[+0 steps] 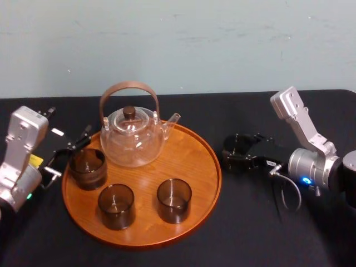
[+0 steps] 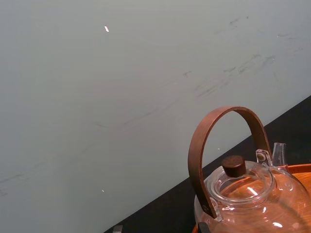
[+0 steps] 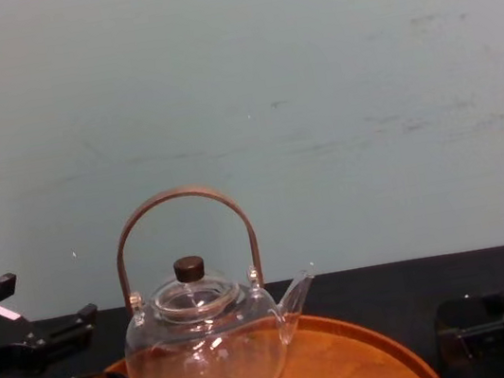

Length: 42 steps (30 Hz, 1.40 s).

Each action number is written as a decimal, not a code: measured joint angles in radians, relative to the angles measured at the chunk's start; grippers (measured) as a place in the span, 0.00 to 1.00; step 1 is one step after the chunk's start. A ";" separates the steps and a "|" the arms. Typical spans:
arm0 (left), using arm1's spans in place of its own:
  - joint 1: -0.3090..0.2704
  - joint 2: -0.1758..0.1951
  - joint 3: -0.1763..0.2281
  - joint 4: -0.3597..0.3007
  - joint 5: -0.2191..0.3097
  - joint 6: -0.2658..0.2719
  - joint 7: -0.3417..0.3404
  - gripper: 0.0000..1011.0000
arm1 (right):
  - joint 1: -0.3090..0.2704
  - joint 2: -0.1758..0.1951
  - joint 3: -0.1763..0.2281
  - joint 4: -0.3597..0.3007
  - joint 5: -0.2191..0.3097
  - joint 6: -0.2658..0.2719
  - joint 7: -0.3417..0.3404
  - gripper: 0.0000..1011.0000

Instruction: Pick up the glass from the table and place it on the tray.

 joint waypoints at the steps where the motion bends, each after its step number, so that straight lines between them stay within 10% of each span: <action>1: 0.000 0.000 0.000 0.000 0.000 0.000 0.000 0.99 | -0.001 0.002 0.001 -0.003 0.001 -0.001 0.003 0.89; 19: 0.000 0.000 0.000 0.000 0.000 0.000 0.000 0.99 | 0.000 0.052 0.007 -0.126 0.042 -0.036 0.059 0.89; 42: 0.000 0.000 0.000 0.000 0.000 0.000 0.000 0.99 | 0.094 -0.014 -0.108 -0.045 0.023 -0.083 0.113 0.89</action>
